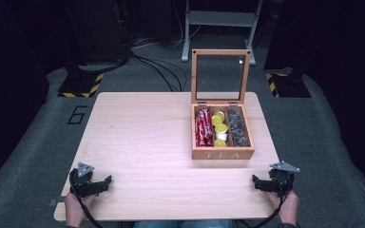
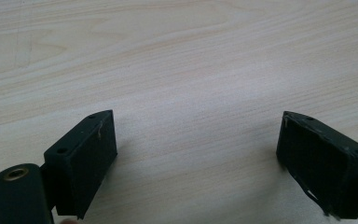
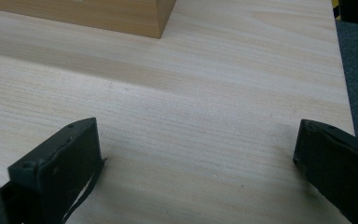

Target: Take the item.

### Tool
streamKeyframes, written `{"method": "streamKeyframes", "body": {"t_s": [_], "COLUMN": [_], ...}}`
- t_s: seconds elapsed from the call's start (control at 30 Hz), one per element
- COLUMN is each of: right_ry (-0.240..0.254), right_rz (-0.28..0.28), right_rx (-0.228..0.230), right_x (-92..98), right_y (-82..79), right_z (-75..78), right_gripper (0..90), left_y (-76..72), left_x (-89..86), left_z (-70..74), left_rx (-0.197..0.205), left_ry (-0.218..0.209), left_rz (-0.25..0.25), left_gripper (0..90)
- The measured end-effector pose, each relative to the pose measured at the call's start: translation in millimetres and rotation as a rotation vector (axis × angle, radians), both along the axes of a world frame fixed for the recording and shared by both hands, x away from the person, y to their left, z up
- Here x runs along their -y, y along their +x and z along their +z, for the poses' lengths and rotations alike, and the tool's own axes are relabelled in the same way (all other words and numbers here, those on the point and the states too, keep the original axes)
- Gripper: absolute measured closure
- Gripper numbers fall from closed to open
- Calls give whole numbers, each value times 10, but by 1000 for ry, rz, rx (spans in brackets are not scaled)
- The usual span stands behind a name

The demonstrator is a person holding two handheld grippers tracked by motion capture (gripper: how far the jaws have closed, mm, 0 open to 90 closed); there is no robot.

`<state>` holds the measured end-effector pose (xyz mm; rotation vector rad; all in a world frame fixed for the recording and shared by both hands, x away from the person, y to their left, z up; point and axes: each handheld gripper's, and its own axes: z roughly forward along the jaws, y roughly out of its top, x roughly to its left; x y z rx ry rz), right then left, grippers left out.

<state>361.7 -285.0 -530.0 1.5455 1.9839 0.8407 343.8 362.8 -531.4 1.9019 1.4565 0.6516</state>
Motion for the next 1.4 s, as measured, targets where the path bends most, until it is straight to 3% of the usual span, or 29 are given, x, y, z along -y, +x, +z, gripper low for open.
{"method": "streamKeyframes", "body": {"t_s": [0.47, 0.8, 1.0, 1.2, 1.4], "right_ry": [-16, -20, -16, -16, -17], "right_rz": [-8, -4, -5, -4, -2], "right_rx": [9, 14, 15, 13, 11], "right_x": [-35, -39, -56, -49, -41], "right_y": [12, 10, 17, 21, 21], "right_z": [3, 3, 5, 4, 4], "right_gripper": [0, 0, 0, 0, 0], "left_y": [19, 43, 65, 96, 122], "left_x": [-4, 59, 153, 283, 362], "left_z": [-2, 11, 86, 239, 341], "left_rx": [4, -28, -19, -6, 17], "left_ry": [2, 4, -21, -23, -23], "left_rz": [11, -13, -37, -90, -103], "left_gripper": [118, 32, 23, 16, 2]}}
